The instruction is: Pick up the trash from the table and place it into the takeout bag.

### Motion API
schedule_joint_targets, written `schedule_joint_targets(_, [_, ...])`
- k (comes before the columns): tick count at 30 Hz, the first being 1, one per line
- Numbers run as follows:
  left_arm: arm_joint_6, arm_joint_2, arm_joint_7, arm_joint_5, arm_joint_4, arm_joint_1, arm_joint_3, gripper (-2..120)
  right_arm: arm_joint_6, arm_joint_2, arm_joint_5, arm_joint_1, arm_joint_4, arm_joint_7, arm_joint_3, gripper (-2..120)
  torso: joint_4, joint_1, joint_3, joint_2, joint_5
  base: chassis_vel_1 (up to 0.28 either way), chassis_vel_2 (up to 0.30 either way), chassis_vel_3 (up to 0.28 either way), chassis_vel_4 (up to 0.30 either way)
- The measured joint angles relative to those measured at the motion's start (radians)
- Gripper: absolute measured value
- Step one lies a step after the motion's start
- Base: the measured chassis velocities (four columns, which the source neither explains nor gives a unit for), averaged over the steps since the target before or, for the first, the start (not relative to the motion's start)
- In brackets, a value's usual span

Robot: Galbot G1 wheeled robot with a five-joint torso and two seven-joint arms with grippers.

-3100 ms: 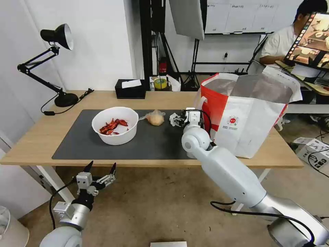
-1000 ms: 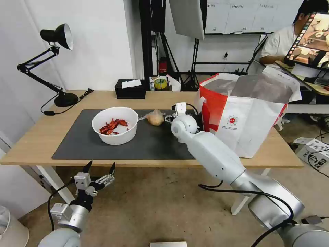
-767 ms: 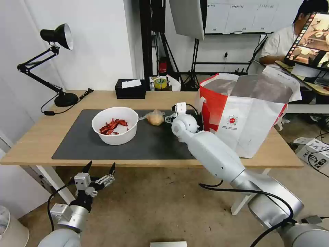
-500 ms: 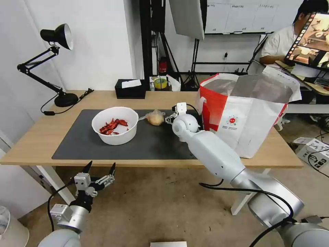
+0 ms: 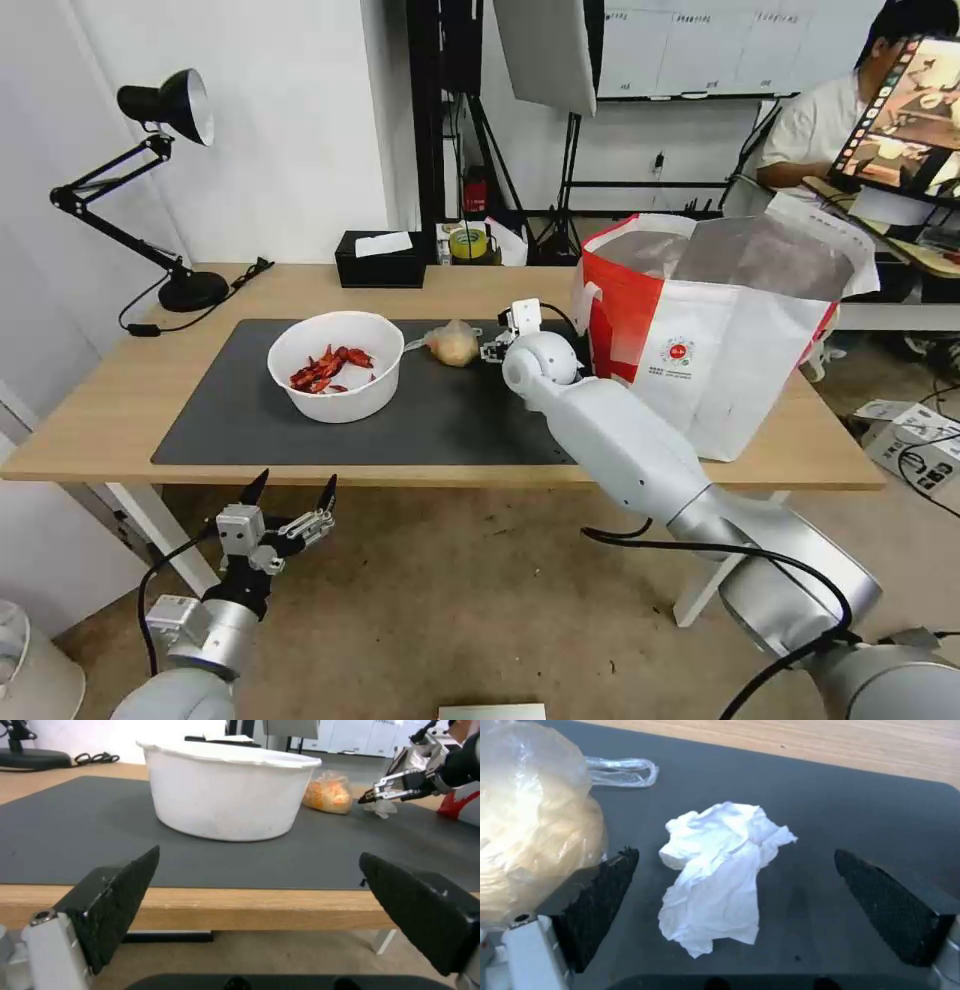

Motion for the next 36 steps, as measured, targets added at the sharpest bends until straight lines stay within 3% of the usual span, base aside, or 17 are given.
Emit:
schedule_joint_targets(12, [-0.002, -0.004, 0.0, 0.0, 0.001, -0.001, 0.002, 100, -0.004, 0.024, -0.015, 0.008, -0.039, -0.019, 0.004, 97, 0.0, 0.0, 0.0, 0.0, 0.0, 0.0, 0.0, 0.0, 0.0])
schedule_joint_targets(27, [-0.003, -0.004, 0.0, -0.001, -0.005, 0.004, 0.005, 100, -0.003, 0.033, -0.008, -0.001, -0.062, -0.02, 0.022, 44, 0.0005, 0.0, 0.0, 0.0, 0.0002, 0.0, 0.0, 0.0, 0.0])
schedule_joint_targets(30, [-0.003, -0.003, 0.0, -0.001, -0.006, 0.005, 0.004, 100, -0.003, 0.03, -0.005, -0.008, -0.056, -0.021, 0.023, 29, 0.0007, 0.0, 0.0, 0.0, 0.0002, 0.0, 0.0, 0.0, 0.0])
schedule_joint_targets(36, [-0.003, -0.003, 0.0, -0.002, -0.009, 0.006, 0.004, 100, -0.002, 0.025, -0.003, -0.015, -0.049, -0.02, 0.024, 11, 0.0002, 0.0, 0.0, 0.0, 0.0001, 0.0, 0.0, 0.0, 0.0])
